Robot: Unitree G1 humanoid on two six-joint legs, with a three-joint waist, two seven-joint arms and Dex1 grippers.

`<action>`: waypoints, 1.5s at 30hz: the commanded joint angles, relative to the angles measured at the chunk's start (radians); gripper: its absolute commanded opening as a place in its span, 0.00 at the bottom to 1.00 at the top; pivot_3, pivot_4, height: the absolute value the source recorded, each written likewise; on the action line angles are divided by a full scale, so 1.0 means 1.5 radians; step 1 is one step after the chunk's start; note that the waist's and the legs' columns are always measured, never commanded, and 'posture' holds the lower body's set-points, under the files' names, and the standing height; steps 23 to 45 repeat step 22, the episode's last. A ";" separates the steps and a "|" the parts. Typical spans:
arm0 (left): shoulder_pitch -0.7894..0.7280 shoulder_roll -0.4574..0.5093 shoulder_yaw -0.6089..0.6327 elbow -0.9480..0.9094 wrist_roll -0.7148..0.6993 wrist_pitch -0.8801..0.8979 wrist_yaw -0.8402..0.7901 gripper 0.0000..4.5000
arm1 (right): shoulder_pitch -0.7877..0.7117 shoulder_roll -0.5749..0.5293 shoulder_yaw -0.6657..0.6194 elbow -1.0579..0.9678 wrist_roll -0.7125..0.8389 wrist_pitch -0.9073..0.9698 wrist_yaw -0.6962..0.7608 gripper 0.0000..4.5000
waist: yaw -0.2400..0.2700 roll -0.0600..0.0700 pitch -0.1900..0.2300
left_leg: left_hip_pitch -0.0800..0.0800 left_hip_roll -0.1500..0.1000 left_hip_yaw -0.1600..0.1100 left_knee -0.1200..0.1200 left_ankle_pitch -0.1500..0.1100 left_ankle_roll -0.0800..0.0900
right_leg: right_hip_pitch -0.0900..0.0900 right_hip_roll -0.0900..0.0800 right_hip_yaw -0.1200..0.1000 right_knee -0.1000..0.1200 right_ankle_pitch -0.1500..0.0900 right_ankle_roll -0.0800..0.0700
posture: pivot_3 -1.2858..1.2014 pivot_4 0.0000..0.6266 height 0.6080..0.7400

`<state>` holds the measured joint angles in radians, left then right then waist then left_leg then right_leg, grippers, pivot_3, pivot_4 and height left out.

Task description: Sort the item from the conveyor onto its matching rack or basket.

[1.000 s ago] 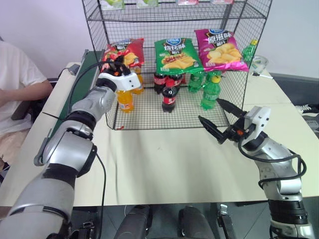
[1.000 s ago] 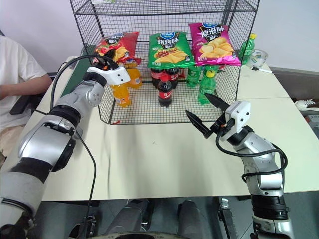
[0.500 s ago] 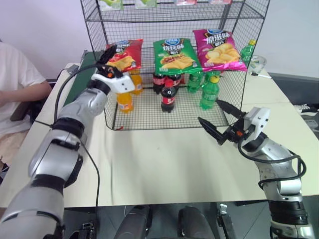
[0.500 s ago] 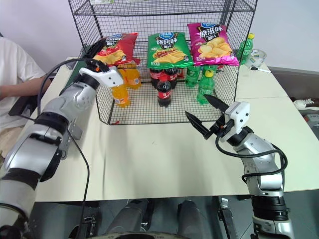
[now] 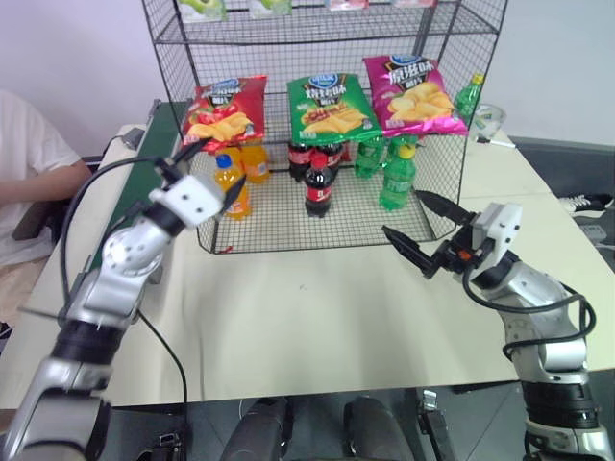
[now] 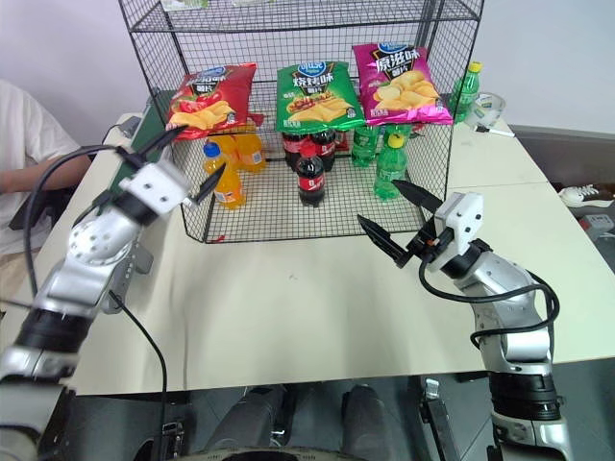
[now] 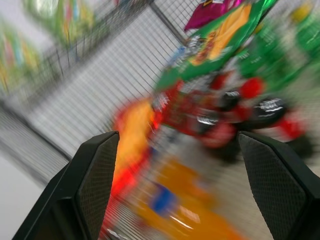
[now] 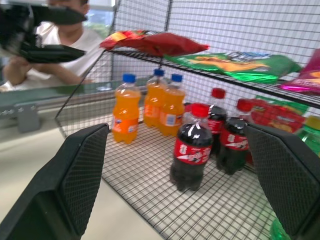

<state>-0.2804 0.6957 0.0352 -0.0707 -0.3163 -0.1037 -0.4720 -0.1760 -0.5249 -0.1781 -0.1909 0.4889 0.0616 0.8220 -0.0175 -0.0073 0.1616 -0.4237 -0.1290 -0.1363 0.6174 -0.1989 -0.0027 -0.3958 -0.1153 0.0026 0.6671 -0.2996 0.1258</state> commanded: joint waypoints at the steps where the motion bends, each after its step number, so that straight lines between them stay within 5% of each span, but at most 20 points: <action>1: 0.077 0.031 0.120 -0.060 -0.187 0.175 -0.056 0.87 | -0.002 -0.024 -0.031 -0.009 0.021 0.001 0.020 1.00 | 0.002 0.000 0.000 | 0.000 0.000 0.000 0.000 0.000 0.000 | 0.000 0.000 0.000 0.000 0.000 0.000 | 0.52 0.24 1.00; 6: 0.117 0.067 0.245 -0.042 -0.241 0.250 -0.077 0.87 | 0.035 -0.082 -0.076 -0.002 0.036 0.009 0.067 1.00 | 0.010 0.000 0.000 | 0.000 0.000 0.000 0.000 0.000 0.000 | 0.000 0.000 -0.001 -0.001 0.000 0.000 | 0.52 0.24 1.00; 16: 0.256 0.108 0.350 -0.047 -0.253 0.301 -0.210 0.87 | 0.163 -0.205 -0.220 0.046 0.061 0.006 0.192 1.00 | 0.018 0.000 0.000 | 0.002 0.000 0.001 -0.001 -0.001 0.001 | 0.003 -0.001 0.000 -0.003 -0.001 -0.002 | 0.52 0.24 1.00; 22: 0.267 0.109 0.352 0.058 -0.181 0.227 -0.276 0.87 | 0.170 -0.199 -0.219 0.051 0.052 -0.002 0.203 1.00 | 0.019 0.001 0.000 | 0.003 0.001 0.002 -0.002 -0.001 0.001 | 0.003 -0.001 0.000 -0.003 -0.002 -0.004 | 0.52 0.24 1.00; 45: 0.267 0.109 0.352 0.058 -0.181 0.227 -0.276 0.87 | 0.170 -0.199 -0.219 0.051 0.052 -0.002 0.203 1.00 | 0.019 0.001 0.000 | 0.003 0.001 0.002 -0.002 -0.001 0.001 | 0.003 -0.001 0.000 -0.003 -0.002 -0.004 | 0.52 0.24 1.00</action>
